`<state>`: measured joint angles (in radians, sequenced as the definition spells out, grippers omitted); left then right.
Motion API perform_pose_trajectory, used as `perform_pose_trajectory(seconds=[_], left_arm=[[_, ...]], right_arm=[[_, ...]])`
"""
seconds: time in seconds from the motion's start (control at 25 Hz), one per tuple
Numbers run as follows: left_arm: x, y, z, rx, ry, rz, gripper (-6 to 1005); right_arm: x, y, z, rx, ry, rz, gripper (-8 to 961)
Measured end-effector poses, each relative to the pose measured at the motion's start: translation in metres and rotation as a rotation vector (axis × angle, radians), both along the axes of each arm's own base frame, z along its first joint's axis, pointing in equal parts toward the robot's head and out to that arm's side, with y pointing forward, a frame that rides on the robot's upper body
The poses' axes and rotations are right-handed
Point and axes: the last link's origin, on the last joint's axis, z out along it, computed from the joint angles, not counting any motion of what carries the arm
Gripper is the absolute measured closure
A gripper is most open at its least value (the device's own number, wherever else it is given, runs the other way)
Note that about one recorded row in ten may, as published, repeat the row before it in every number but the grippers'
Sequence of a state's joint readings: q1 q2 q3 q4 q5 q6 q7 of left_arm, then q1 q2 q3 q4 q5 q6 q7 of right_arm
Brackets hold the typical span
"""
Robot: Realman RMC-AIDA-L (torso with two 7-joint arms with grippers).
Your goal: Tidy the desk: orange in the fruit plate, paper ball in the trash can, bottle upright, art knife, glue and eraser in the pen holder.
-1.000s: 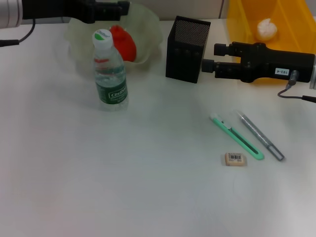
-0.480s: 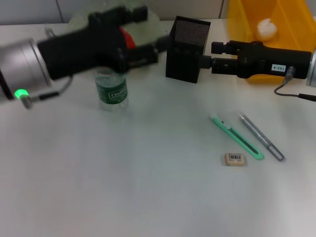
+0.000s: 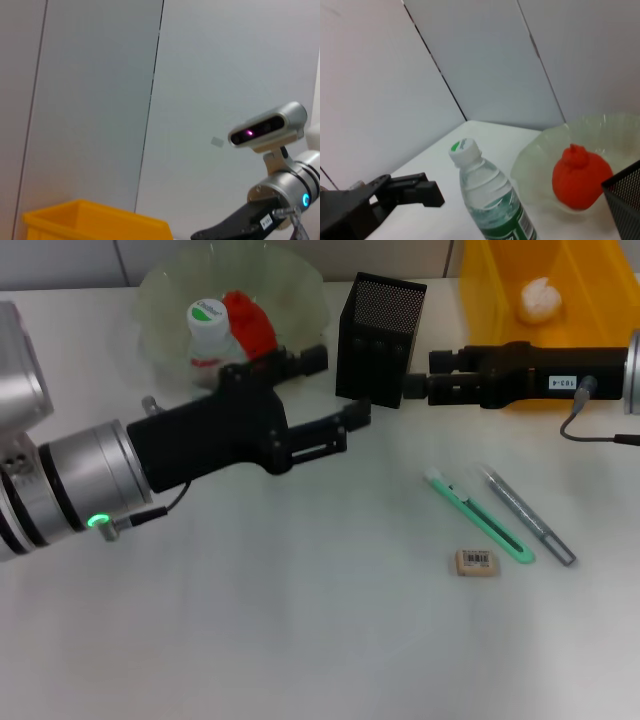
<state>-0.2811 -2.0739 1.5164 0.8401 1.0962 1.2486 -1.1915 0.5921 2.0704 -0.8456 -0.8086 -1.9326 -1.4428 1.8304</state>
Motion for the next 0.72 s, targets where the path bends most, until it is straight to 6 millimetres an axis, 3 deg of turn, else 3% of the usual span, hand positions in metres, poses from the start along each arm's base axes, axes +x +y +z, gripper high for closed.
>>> perform_pose_trajectory(seconds=[0.4, 0.72], left_arm=[[-0.015, -0.013, -0.012, -0.033, -0.009, 0.023, 200], [-0.022, -0.012, -0.009, 0.008, -0.003, 0.029, 200]], right_arm=[[0.001, -0.001, 0.002, -0.062, -0.071, -0.089, 245], [-0.031, -0.009, -0.001, -0.144, -0.426, -0.248, 247]])
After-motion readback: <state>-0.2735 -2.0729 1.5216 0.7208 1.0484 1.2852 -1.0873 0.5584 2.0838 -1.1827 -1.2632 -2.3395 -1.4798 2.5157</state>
